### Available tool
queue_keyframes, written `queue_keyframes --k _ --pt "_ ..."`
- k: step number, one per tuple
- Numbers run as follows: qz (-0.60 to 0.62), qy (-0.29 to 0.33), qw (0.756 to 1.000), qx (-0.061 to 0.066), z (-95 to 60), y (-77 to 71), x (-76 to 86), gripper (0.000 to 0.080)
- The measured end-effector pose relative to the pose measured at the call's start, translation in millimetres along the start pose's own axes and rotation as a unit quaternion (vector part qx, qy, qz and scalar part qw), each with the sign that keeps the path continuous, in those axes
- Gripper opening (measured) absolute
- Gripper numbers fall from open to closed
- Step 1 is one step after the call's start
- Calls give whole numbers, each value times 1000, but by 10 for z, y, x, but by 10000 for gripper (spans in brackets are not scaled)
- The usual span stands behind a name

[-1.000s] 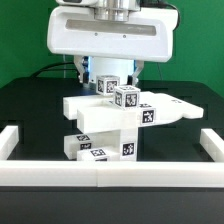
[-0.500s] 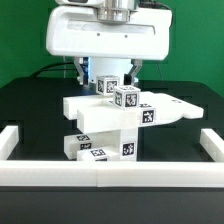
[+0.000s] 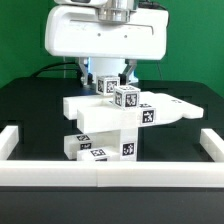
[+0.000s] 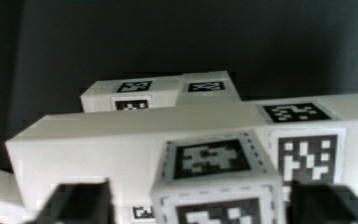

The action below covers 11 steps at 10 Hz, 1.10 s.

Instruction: Assemble chair

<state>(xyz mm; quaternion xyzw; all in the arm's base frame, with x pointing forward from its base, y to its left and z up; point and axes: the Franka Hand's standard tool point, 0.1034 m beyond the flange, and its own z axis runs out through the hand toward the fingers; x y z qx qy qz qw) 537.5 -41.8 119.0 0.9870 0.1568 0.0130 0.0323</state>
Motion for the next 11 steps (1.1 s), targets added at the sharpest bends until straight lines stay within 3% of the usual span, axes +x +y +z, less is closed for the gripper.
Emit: queue_keyframes --k 1,2,6,11 --pt "10 0 1000 0 0 0 0 391" --pt "10 0 1000 0 0 0 0 287" --pt "107 0 994 0 2 -2 0 287" --pt "312 -3 950 2 10 2 10 287"
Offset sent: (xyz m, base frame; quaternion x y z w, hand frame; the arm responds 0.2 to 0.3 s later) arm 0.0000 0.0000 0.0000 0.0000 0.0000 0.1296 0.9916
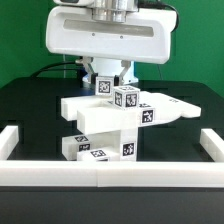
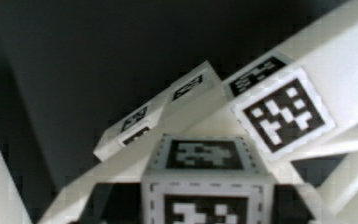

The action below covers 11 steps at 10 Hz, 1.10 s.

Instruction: Assemble chair

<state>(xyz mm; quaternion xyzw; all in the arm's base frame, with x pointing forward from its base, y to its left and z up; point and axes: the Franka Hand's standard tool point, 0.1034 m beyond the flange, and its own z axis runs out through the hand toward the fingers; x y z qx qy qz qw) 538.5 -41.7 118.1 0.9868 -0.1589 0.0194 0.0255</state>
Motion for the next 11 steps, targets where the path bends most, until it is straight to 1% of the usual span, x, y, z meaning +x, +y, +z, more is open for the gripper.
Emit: queue_keyframes --k 1,4,5,7,9,11 --pt "37 0 999 3 1 -1 1 288" --pt "157 -1 988 3 3 0 0 288" --pt "178 -1 984 4 3 1 0 288" --pt "280 -2 960 12 5 -5 6 288" --pt "347 -3 938 12 3 -37 -2 288" --pt "336 -3 942 12 4 -38 -3 288"
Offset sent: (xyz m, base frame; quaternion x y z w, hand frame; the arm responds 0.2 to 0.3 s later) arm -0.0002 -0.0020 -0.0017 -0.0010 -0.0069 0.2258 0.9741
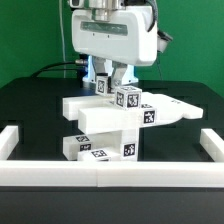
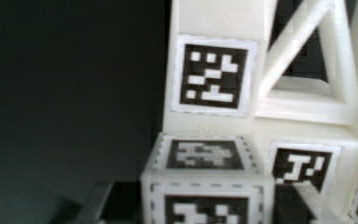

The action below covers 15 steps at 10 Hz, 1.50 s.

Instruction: Assemble chair

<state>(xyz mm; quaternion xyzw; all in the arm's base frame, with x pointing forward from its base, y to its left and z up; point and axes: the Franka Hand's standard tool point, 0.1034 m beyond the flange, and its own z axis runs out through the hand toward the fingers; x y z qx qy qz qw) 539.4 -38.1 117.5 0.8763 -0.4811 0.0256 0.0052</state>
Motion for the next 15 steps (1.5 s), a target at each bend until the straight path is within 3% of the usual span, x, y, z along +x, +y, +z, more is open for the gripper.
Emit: queue_keyframes --k 2,3,4,11,15 --pt "-23 -1 1000 -2 -2 -9 -17 586" --pt "-40 -1 999 -2 -2 -21 -33 586" --pt "-93 -1 996 -1 -1 -25 -39 635" --pt "-340 1 940 0 1 -35 -46 648" --pt "-460 1 888 -1 1 -18 -22 648"
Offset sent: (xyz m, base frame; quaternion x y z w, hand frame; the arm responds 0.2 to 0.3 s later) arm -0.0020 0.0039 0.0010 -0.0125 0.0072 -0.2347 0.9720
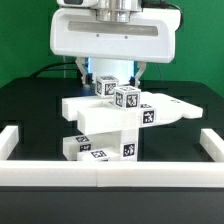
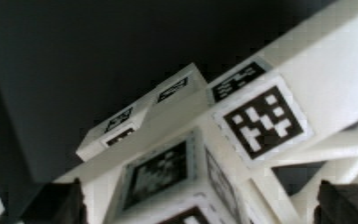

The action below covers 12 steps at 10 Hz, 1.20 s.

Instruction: Assemble chair

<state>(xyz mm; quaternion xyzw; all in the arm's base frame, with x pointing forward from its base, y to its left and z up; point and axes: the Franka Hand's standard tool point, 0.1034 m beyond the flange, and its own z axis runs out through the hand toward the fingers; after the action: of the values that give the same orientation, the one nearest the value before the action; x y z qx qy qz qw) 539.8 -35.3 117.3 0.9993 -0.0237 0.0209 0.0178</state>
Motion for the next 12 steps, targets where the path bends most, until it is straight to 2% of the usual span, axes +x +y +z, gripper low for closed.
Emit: queue_keyframes --k 3,7,9,11,12 --pt "-85 -1 996 -2 1 25 -1 648" --pt "-199 -3 980 -6 2 65 -3 648" --pt "-189 -3 982 -6 2 71 -3 648" --pt "-188 -3 982 -6 2 73 -3 377" --pt "-172 -3 985 -6 2 72 -4 286"
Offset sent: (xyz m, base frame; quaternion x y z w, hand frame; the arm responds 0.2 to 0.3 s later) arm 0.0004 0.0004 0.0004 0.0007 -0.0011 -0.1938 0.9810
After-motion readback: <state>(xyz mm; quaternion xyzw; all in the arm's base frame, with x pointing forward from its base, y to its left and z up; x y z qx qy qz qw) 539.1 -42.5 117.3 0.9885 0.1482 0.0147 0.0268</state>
